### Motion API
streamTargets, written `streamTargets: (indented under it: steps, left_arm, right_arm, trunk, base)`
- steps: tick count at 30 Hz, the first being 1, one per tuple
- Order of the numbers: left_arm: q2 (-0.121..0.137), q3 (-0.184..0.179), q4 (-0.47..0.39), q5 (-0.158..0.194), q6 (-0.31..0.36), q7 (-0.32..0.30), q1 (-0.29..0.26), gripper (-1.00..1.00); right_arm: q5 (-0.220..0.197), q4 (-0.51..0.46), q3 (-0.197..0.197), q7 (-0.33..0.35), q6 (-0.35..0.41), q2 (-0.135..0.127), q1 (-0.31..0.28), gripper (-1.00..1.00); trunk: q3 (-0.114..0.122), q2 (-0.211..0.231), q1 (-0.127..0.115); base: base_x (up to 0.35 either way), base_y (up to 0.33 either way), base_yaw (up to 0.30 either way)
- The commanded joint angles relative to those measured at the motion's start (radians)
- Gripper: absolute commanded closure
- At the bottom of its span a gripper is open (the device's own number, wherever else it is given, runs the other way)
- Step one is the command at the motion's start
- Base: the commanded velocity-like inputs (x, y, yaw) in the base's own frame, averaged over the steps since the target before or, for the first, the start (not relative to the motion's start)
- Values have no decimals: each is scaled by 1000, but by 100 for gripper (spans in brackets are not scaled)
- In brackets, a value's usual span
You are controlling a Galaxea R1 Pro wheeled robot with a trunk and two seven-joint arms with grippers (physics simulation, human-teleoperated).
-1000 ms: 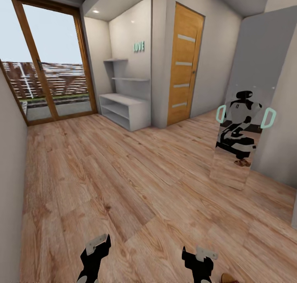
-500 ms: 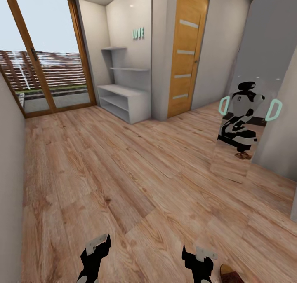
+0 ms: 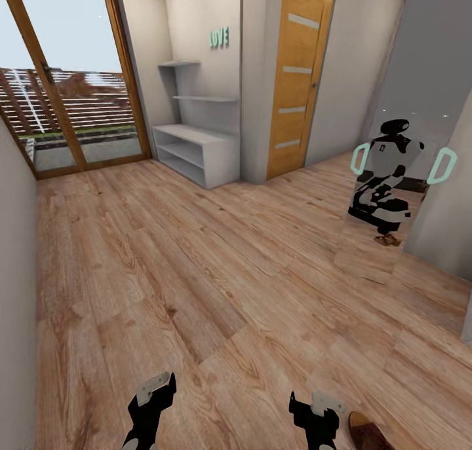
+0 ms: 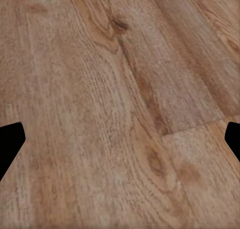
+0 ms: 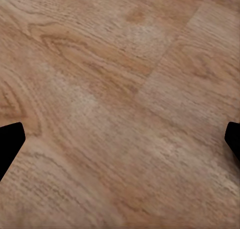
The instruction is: Pick up the two gym shoes and the two sandals from the corridor floor and place them onto the hallstand (shoe rack) in the corridor, making sure they are on the rack and not on the floor. Arrange them so the two gym shoes are next to each other and the two sandals are next to each other.
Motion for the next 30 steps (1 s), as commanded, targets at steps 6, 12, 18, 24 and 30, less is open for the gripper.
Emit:
streamTargets:
  steps: [6,12,18,24,30]
  left_arm:
    - [0,-1,0,-2,0,0,0,-100]
    - [1,-26,0,-2,0,-1,0,-100]
    - [1,-80,0,-3,0,-1,0,-100]
    - [3,-196,0,-4,0,0,0,-100]
    - [5,-219,0,-3,0,1,0,-100]
  right_arm:
    - [2,1,0,0,0,0,0,-100]
    - [15,3,6,0,1,-3,0,-100]
    - [111,27,24,-2,3,-30,-1,-100]
    - [227,47,35,-4,-20,-41,0,-100]
    - [241,50,37,-4,-33,-42,0,-100]
  trunk:
    - [0,0,0]
    - [0,0,0]
    - [0,0,0]
    - [0,0,0]
    - [0,0,0]
  base:
    - [0,0,0]
    - [0,0,0]
    - [0,0,0]
    - [0,0,0]
    - [-23,0,0]
